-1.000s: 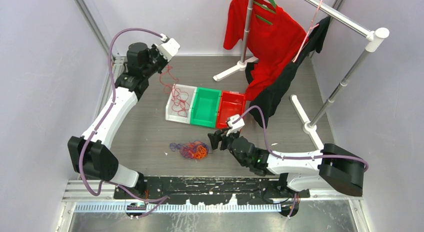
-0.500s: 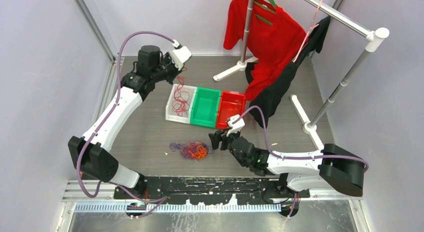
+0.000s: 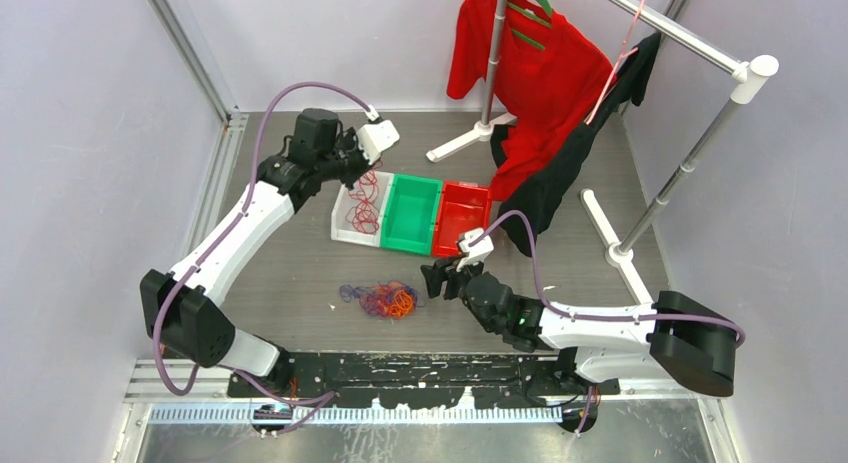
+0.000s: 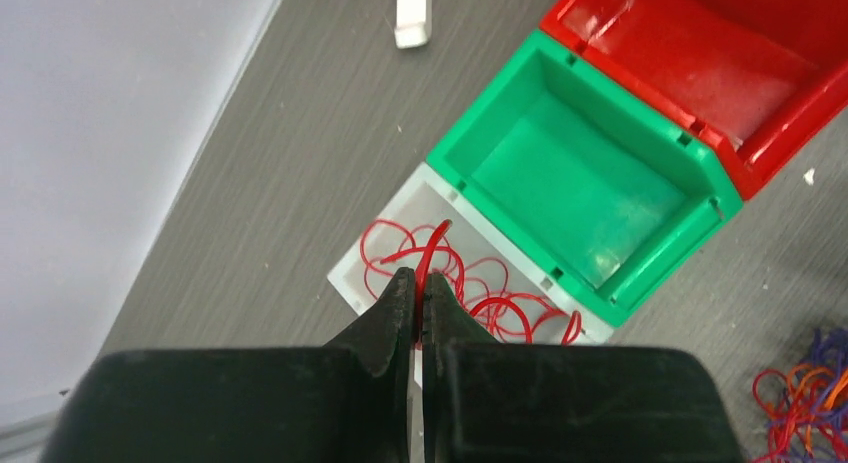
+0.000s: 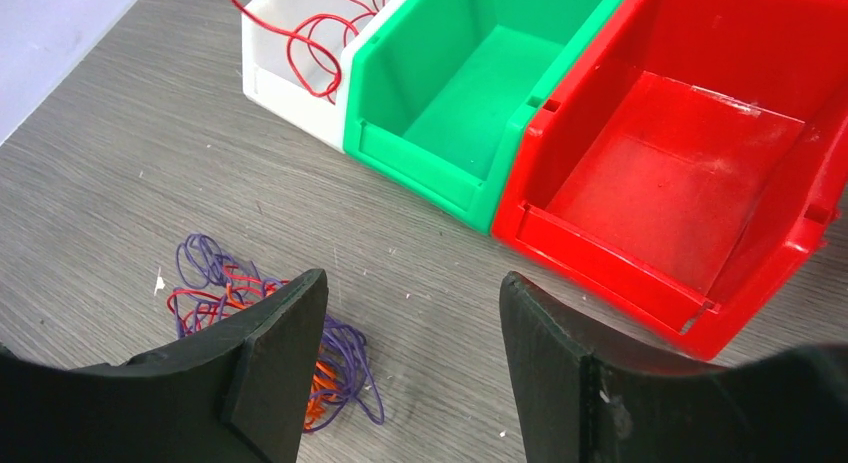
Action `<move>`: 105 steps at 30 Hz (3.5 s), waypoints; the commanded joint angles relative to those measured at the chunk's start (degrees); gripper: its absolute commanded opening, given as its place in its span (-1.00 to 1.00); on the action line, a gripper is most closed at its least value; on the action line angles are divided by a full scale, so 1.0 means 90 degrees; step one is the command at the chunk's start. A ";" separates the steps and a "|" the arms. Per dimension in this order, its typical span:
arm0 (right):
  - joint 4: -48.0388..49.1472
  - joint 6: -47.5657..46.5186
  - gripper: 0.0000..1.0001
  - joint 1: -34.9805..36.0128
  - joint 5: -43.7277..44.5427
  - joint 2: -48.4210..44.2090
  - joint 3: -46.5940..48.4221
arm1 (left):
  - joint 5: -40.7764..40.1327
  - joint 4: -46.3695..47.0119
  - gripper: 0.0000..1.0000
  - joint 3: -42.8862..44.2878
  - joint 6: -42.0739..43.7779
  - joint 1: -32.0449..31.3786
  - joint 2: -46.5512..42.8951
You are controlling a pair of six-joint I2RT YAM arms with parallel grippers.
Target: Untangle the cables
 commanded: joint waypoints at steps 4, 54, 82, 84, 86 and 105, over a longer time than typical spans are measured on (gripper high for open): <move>0.0212 0.0058 0.36 -0.0004 0.0171 -0.0054 0.0116 | -0.0070 -0.0018 -1.00 -0.0471 0.0259 0.0001 -0.0969; 0.0399 0.0339 0.34 -0.0060 0.0305 0.0140 -0.0076 | -0.0826 0.1412 -1.00 -0.1429 0.1566 0.0146 0.0926; -0.0261 0.0315 0.34 -0.0123 0.0318 -0.0395 0.0116 | -0.0596 -0.1141 0.35 0.0385 0.1174 0.0013 0.1666; -0.0346 0.0303 0.34 -0.0129 0.0292 -0.0513 0.0123 | -0.0438 -0.1308 0.42 0.0364 0.1164 0.0018 0.1401; -0.0466 0.0286 0.35 -0.0149 0.0240 -0.0613 0.0146 | -0.0311 -0.1597 0.57 0.0361 0.1221 0.0018 0.1220; -0.1098 0.0560 0.39 -0.0178 -0.0329 -0.1112 0.0112 | 0.2021 -0.4294 0.76 -0.0119 0.0570 -0.1105 0.0173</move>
